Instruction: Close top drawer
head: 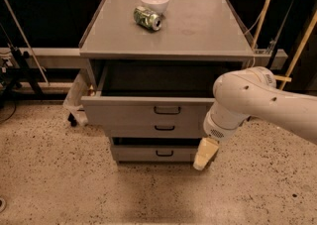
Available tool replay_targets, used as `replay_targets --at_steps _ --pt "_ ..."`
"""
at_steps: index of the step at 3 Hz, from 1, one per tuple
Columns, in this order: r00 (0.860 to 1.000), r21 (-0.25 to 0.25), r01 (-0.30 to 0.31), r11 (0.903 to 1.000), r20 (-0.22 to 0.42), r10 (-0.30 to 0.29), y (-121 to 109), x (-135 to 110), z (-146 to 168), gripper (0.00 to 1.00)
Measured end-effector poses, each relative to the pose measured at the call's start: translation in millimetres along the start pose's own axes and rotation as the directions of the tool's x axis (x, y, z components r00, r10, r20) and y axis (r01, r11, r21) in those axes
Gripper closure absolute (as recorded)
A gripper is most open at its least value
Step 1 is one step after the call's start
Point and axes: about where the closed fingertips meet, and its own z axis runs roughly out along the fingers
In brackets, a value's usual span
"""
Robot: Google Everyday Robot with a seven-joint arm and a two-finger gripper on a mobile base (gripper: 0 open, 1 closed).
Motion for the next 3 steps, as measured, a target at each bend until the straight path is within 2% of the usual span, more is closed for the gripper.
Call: replay_targets --at_steps 1,2,3 --pt "0.999 0.0 -0.042 0.9991 -0.001 0.042 -25.8 -7.4 21.9 0.0" --pt "0.996 0.015 -0.068 0.9976 -0.055 0.069 -67.2 -22.6 39.0 0.0" --pt "0.996 0.015 -0.068 0.9976 -0.055 0.069 -66.4 -21.8 38.8 0.0"
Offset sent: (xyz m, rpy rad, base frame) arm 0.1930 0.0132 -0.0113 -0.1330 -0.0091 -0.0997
